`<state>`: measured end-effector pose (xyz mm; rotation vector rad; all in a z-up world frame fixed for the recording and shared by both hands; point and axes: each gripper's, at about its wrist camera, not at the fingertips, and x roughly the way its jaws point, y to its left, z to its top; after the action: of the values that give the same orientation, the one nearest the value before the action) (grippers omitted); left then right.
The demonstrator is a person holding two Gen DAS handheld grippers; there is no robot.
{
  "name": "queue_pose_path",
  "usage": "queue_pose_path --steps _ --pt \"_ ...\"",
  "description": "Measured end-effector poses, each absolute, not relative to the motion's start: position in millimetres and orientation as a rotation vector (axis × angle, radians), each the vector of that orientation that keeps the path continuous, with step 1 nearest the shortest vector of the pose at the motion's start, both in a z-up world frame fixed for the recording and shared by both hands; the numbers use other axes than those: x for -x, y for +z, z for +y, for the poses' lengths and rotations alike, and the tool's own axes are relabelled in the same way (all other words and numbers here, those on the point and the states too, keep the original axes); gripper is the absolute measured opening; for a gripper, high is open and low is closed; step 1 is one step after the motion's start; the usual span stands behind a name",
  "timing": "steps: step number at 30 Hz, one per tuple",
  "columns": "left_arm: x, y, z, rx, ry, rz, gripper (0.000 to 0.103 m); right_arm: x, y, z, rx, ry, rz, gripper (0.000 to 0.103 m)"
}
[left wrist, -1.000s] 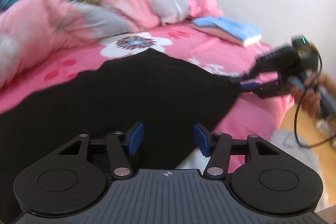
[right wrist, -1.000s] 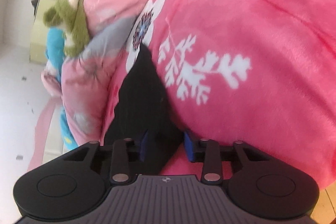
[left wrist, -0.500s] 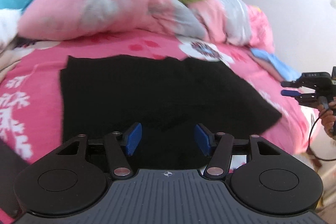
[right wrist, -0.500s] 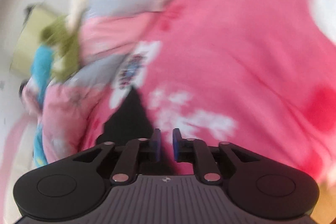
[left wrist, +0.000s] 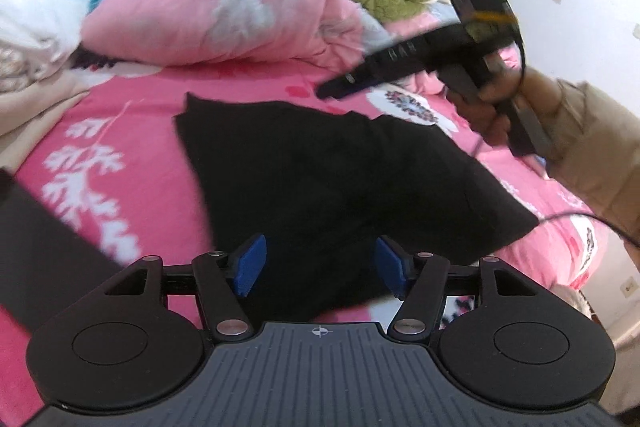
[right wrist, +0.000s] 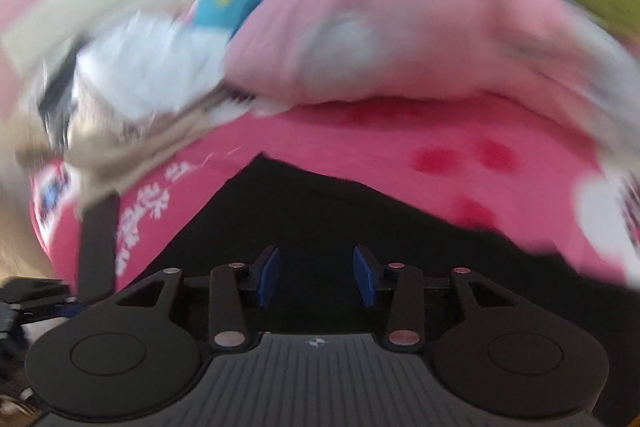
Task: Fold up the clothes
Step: 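Withdraw both open tools from the folded T-shirt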
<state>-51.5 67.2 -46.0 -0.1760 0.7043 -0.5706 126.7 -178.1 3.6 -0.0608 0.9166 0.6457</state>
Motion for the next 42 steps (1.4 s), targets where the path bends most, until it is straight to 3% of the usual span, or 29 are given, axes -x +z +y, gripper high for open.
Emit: queue_pose_path --steps 9,15,20,25,28,29,42 --pt "69 -54 93 0.236 -0.601 0.71 0.062 -51 21 -183 0.025 0.696 0.807 0.043" --pt "76 -55 101 0.25 -0.544 0.714 0.061 45 -15 -157 0.25 0.794 0.813 0.041" --pt "79 -58 101 0.244 -0.445 0.741 0.06 73 -45 -121 0.461 0.834 0.744 0.037" --pt "78 -61 102 0.242 -0.396 0.758 0.057 81 -64 -103 0.624 0.818 0.665 0.026" --pt "77 -61 104 0.247 -0.406 0.762 0.056 79 -65 -106 0.602 0.798 0.655 0.004" --pt "77 -60 105 0.25 -0.415 0.759 0.056 78 -62 -108 0.587 0.792 0.654 0.002" --pt "73 -50 107 0.268 -0.435 0.71 0.056 75 -60 -121 0.506 0.876 0.782 0.003"
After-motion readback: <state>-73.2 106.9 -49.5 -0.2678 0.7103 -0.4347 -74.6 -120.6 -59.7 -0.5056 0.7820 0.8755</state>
